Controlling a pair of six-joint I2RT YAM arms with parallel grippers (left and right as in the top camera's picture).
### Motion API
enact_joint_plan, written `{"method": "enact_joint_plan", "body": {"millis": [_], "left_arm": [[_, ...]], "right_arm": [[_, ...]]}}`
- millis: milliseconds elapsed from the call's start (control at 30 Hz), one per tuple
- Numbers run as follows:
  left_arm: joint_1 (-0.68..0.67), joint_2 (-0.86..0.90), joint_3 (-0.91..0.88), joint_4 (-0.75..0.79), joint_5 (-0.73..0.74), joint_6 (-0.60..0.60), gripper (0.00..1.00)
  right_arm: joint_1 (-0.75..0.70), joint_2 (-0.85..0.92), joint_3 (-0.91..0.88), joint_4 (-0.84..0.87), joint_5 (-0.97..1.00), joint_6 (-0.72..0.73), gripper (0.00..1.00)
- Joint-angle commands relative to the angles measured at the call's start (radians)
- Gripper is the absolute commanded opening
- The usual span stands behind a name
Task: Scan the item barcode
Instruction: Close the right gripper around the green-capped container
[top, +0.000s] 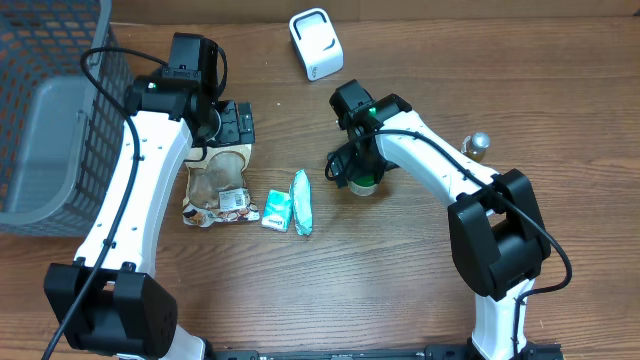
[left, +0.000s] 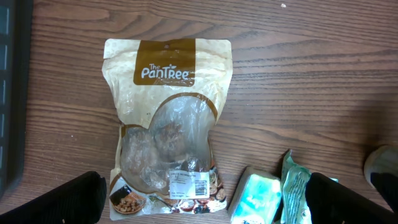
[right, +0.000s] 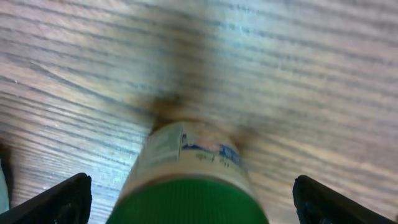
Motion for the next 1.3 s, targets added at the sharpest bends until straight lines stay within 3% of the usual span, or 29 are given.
{"method": "enact_joint_plan", "body": {"millis": [0, 167, 400, 567, 767, 833, 933, 1133, 1267], "left_arm": [[0.005, 0.002, 0.016, 0.0, 0.005, 0.019, 1.0], [0.005, 0.002, 0.016, 0.0, 0.005, 0.019, 1.0], [0.005, 0.002, 0.016, 0.0, 0.005, 0.019, 1.0], [0.005, 0.002, 0.016, 0.0, 0.005, 0.019, 1.0], [0.005, 0.002, 0.016, 0.0, 0.005, 0.019, 1.0], [0.005, 0.002, 0.016, 0.0, 0.005, 0.019, 1.0], [0.005, 0.002, 0.016, 0.0, 0.005, 0.019, 1.0], [0.005, 0.002, 0.016, 0.0, 0.005, 0.019, 1.0], [0.005, 0.002, 0.016, 0.0, 0.005, 0.019, 1.0]], "right_arm": [[-0.008, 0.006, 0.027, 0.002, 0.019, -0.037, 0.93], [-0.008, 0.006, 0.026, -0.017, 0.015, -0.025, 0.76], [-0.008, 0.006, 0.026, -0.025, 0.016, -0.005, 0.69], [-0.008, 0.006, 0.026, -0.038, 0.015, 0.224, 0.67], [-0.006, 0.006, 0.026, -0.088, -0.027, 0.626, 0.66], [-0.005, 0.006, 0.026, -0.084, -0.125, 0.687, 0.8], [-0.006, 0.006, 0.026, -0.085, -0.22, 0.688, 1.0], [-0.009, 0.006, 0.026, -0.085, -0.16, 0.414, 1.0], [-0.013, 0.006, 0.026, -0.084, -0.048, 0.326, 1.0]]}}
